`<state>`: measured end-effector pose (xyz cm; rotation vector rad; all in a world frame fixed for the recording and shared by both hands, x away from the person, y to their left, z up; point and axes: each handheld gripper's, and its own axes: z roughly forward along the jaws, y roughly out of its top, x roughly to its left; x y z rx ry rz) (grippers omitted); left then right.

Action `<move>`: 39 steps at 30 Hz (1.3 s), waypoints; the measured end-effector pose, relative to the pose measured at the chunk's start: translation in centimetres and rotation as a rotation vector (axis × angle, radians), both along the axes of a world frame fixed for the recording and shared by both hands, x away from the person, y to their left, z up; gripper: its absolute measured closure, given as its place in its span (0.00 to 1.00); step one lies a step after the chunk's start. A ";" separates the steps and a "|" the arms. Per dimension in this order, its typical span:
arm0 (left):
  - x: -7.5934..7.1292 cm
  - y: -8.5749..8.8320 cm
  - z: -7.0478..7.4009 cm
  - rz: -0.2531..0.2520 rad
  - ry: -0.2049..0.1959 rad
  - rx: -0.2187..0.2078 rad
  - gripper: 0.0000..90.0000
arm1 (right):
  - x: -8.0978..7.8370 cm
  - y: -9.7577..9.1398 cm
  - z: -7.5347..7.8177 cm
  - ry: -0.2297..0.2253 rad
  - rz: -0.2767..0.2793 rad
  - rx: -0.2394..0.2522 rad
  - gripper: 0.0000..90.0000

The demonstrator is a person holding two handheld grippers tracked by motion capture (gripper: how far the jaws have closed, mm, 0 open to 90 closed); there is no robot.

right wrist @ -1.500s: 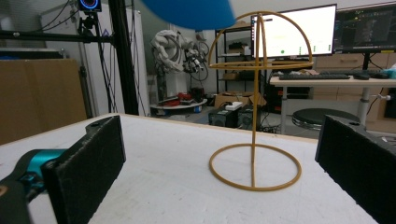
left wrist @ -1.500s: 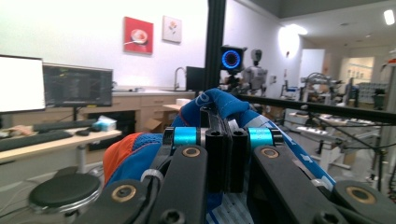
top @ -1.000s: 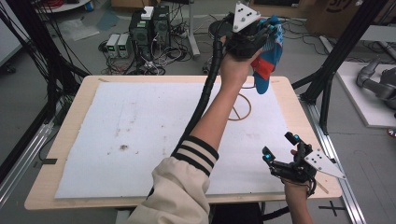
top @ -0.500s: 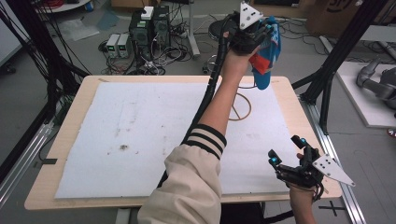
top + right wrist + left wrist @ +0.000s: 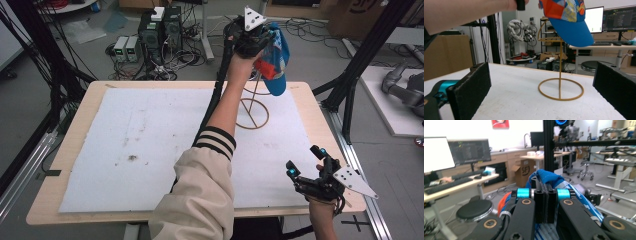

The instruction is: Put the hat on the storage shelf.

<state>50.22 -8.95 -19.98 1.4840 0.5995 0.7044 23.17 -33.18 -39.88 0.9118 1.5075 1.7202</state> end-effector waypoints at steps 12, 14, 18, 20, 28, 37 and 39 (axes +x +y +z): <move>1.4 1.3 -2.9 0.018 0.058 -0.005 0.99 | 0.3 0.0 -0.2 0.008 -0.001 0.001 0.01; 1.5 1.3 -3.2 0.022 0.066 0.005 0.99 | 0.2 0.0 -0.3 0.011 0.003 0.002 0.01; 1.5 1.3 -3.8 0.035 0.083 0.013 0.95 | 0.3 0.1 -0.3 0.008 0.003 -0.002 0.01; 1.6 1.4 -4.0 0.050 0.096 0.005 0.83 | 0.3 0.1 -0.3 0.006 0.006 -0.004 0.01; 1.5 2.1 -4.8 0.077 0.129 -0.019 0.52 | 0.3 0.2 -0.3 0.007 0.007 -0.007 0.01; 1.6 3.5 -5.3 0.095 0.183 0.003 0.34 | 0.3 0.4 -0.3 0.012 0.010 -0.004 0.01; 1.6 4.0 -5.4 0.093 0.194 0.010 0.32 | 0.3 0.4 -0.3 0.008 0.012 -0.004 0.01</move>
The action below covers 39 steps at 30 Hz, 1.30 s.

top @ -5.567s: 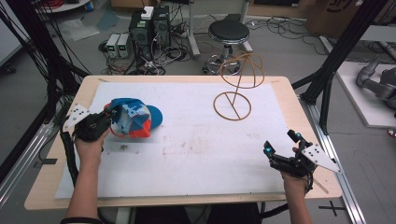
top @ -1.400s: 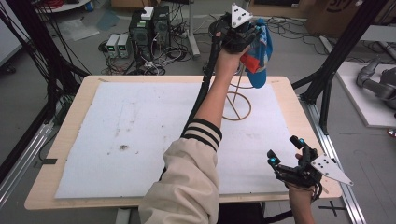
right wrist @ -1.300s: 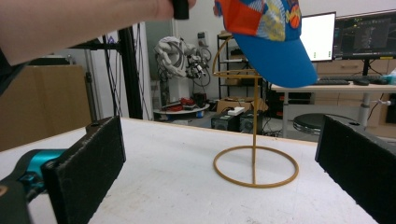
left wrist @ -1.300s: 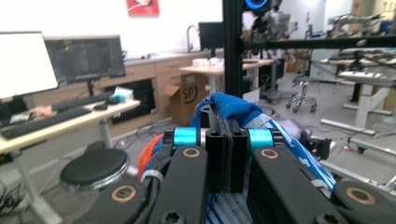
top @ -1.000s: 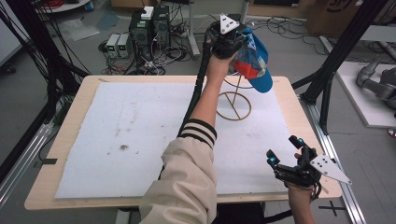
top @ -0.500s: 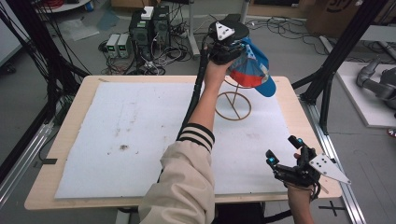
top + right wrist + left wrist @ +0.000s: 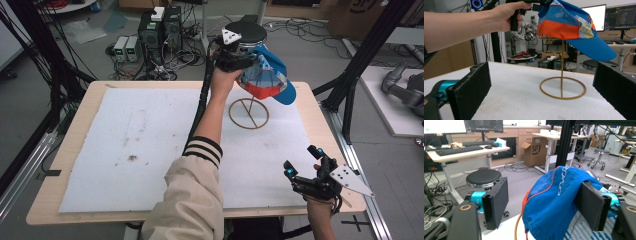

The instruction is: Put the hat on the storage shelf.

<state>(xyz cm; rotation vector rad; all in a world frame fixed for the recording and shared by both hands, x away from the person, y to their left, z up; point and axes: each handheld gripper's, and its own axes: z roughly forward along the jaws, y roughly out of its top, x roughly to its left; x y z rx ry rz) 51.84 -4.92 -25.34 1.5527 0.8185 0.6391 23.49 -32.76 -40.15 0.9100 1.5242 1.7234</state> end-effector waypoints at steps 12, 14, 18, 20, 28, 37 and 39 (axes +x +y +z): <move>-1.1 3.6 -0.6 -0.014 0.000 -0.041 0.29 | 0.2 1.0 0.2 0.001 0.022 -0.006 0.01; -1.4 4.5 -0.5 -0.013 -0.003 -0.052 0.29 | 0.3 1.2 0.2 -0.001 0.024 -0.008 0.01; -2.1 6.2 -0.4 -0.009 -0.016 -0.079 0.28 | 0.5 1.7 0.2 -0.008 0.033 -0.015 0.01; -2.6 7.2 -0.3 -0.011 -0.030 -0.092 0.26 | 0.7 1.8 0.2 -0.009 0.036 -0.016 0.01; -4.6 10.3 0.0 -0.001 -0.064 -0.109 0.21 | 1.1 2.1 0.0 -0.002 0.041 0.000 0.01; -7.5 13.6 0.7 0.010 -0.113 -0.119 0.20 | 1.4 2.1 -0.1 0.010 0.034 0.010 0.01; -8.2 14.5 0.8 0.010 -0.132 -0.126 0.20 | 1.5 2.1 -0.1 0.007 0.027 0.008 0.01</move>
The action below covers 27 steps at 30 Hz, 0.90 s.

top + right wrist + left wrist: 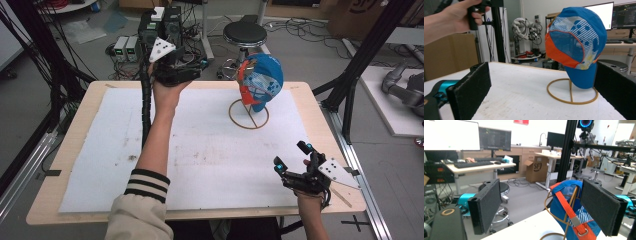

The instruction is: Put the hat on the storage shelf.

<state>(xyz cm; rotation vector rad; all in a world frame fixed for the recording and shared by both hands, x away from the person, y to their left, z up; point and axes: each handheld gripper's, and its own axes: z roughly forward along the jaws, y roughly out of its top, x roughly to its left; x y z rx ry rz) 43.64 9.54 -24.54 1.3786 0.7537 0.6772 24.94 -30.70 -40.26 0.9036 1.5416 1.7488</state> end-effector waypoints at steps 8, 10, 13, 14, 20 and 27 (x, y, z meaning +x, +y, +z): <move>-2.9 3.4 0.2 0.040 -0.056 -0.022 0.18 | 0.0 -0.1 0.2 -0.010 -0.012 0.007 0.01; -3.6 4.2 0.1 0.052 -0.064 -0.035 0.18 | 0.1 0.0 0.3 -0.016 -0.012 0.007 0.01; -4.6 5.5 -0.2 0.071 -0.068 -0.028 0.18 | 0.2 0.0 0.3 -0.011 -0.012 0.011 0.01; -4.9 5.8 -0.3 0.073 -0.071 -0.029 0.18 | 0.3 0.0 0.3 -0.019 -0.016 0.009 0.01; -7.8 8.4 -1.3 0.112 -0.109 -0.022 0.17 | 0.4 0.0 0.4 -0.013 -0.018 0.015 0.01; -11.2 11.3 -2.4 0.165 -0.151 -0.013 0.17 | 0.7 -0.2 0.5 -0.026 -0.036 0.017 0.01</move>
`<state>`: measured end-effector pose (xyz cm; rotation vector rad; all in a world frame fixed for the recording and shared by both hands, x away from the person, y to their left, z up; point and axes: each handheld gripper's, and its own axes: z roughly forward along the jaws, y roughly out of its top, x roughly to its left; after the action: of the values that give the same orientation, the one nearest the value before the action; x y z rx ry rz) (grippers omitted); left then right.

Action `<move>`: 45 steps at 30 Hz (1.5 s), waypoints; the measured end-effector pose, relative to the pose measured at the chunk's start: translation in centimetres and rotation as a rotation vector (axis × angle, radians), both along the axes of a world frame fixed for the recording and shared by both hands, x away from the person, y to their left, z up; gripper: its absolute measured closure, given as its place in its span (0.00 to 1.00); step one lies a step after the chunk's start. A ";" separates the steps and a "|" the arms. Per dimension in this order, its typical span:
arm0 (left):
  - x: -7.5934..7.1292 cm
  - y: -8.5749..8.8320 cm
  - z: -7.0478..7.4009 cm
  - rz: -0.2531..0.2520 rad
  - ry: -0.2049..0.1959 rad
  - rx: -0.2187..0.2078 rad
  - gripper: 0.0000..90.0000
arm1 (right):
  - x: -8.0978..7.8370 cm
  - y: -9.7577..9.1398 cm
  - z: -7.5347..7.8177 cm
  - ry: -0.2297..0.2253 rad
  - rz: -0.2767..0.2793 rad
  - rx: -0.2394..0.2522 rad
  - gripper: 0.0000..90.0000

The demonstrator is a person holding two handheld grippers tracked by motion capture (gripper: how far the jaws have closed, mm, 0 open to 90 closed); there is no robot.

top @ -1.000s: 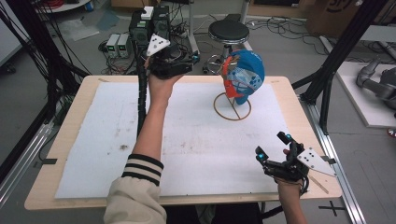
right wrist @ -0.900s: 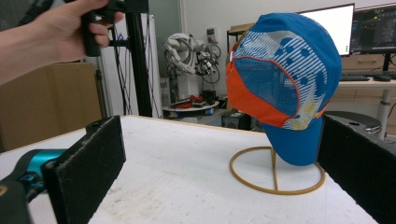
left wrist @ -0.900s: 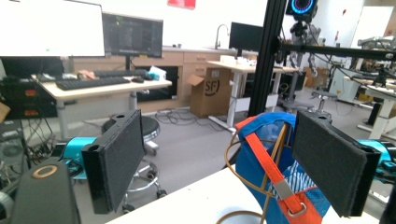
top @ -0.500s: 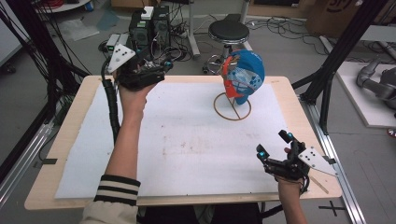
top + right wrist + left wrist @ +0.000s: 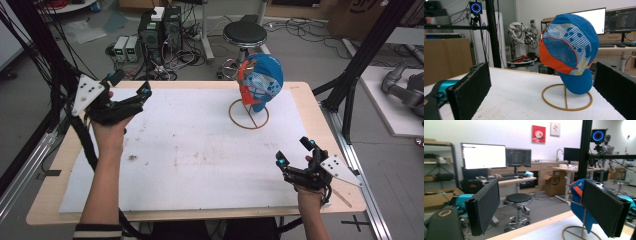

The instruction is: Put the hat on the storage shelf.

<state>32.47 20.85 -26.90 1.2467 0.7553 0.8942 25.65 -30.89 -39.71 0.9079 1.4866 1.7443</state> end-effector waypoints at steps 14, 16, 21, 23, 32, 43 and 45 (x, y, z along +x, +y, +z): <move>-4.3 5.7 -3.5 0.135 0.013 0.011 0.17 | 0.8 -0.2 0.0 0.006 -0.032 -0.029 0.01; -4.8 6.3 -4.1 0.149 0.014 0.003 0.17 | 0.8 -0.3 0.1 0.005 -0.043 -0.031 0.01; -5.9 7.3 -6.0 0.184 0.041 -0.011 0.17 | 0.7 -0.8 0.1 0.001 -0.073 -0.045 0.01; -6.3 7.4 -6.8 0.195 0.049 -0.008 0.17 | 0.7 -1.0 0.1 0.005 -0.082 -0.044 0.01; -7.9 7.7 -10.8 0.217 0.079 -0.023 0.17 | 0.8 -1.5 0.0 0.007 -0.112 -0.031 0.01; -8.7 7.8 -12.5 0.235 0.088 -0.010 0.17 | 1.8 -0.9 -0.7 0.026 -0.119 -0.029 0.01; -8.6 7.6 -12.5 0.233 0.087 -0.012 0.17 | 1.8 -0.8 -0.7 0.031 -0.117 -0.025 0.01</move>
<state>23.84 28.46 -39.43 1.2091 0.9886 1.0274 27.50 -31.74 -40.42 0.9932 1.4424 1.6304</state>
